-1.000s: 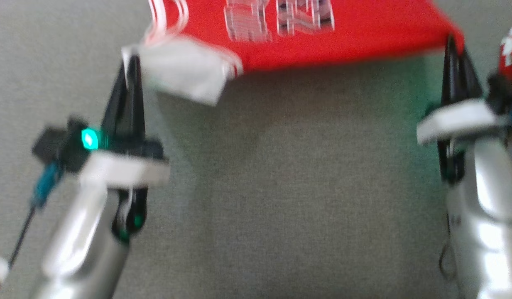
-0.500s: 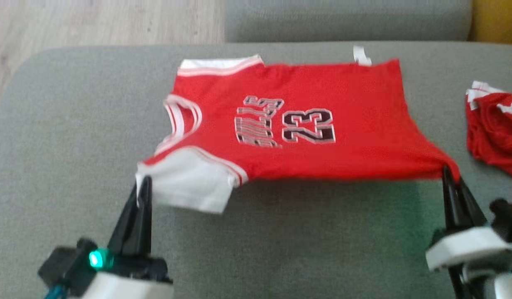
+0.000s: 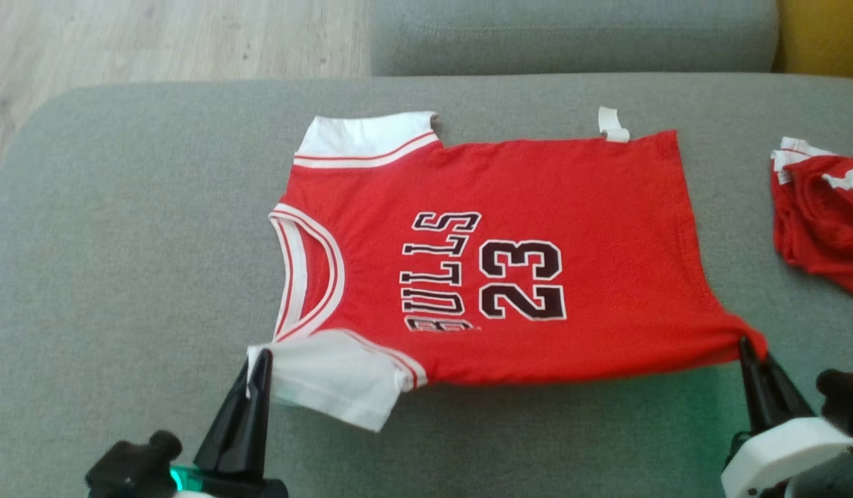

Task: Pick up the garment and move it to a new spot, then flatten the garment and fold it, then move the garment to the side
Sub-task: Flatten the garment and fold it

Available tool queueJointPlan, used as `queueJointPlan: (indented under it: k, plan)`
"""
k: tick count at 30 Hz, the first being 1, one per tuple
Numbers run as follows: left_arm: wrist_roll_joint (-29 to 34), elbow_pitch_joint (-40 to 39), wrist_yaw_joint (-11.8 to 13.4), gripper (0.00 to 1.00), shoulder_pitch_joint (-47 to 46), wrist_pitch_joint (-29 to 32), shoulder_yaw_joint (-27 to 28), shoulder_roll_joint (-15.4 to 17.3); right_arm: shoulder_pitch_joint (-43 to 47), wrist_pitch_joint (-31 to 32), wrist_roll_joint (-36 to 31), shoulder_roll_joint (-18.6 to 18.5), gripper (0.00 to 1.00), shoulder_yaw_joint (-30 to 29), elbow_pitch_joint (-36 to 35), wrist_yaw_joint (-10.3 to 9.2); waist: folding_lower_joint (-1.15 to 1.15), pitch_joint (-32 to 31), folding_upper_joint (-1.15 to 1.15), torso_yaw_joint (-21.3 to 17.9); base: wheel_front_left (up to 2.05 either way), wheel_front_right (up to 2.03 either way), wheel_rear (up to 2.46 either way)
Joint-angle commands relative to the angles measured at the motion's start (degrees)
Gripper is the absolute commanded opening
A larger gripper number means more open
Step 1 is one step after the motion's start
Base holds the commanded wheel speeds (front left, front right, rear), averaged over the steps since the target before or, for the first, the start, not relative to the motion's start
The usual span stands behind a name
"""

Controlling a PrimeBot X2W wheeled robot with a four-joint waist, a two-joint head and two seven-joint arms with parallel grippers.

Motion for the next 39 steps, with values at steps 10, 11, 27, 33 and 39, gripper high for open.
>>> queueJointPlan:
  k: [10, 11, 27, 33, 39]
  plan:
    - [-2.8, 9.0, -4.1, 0.0, -7.7, -1.4, 1.1, -1.9, -6.7, 3.1, 0.1, -0.5, 0.0, 2.1, 5.5, -0.04, 0.0, 3.6, 0.0, 0.2, 0.0, 0.0, 0.0]
    - [-2.8, 9.9, -4.5, 0.0, -8.8, -1.5, 1.1, -2.0, -7.6, 3.1, -0.1, -0.5, 0.0, 2.2, 6.0, -0.04, 0.0, 3.9, 0.0, 0.2, 0.0, 0.0, 0.0]
    - [-0.9, 26.0, -9.5, 0.0, -30.4, -3.7, 1.4, -5.6, -22.5, 1.7, -1.5, -0.5, 0.0, 1.4, 13.7, -0.04, 0.0, 11.8, 0.0, -1.4, 0.0, 0.0, 0.0]
    - [-0.2, 30.6, -10.0, 0.71, -33.7, -7.0, 1.4, -7.2, -25.6, -1.6, -1.6, -0.5, 1.0, 0.9, 17.0, -0.04, 0.0, 12.7, 0.0, -1.8, 0.0, 0.0, 0.0]
    - [-0.1, 31.4, -10.6, 1.0, -32.7, -11.8, 1.7, -8.9, -24.8, -6.3, -0.4, -0.5, 1.0, 0.1, 16.7, -0.04, 0.0, 12.3, 0.0, -1.8, 0.0, 0.0, 0.0]
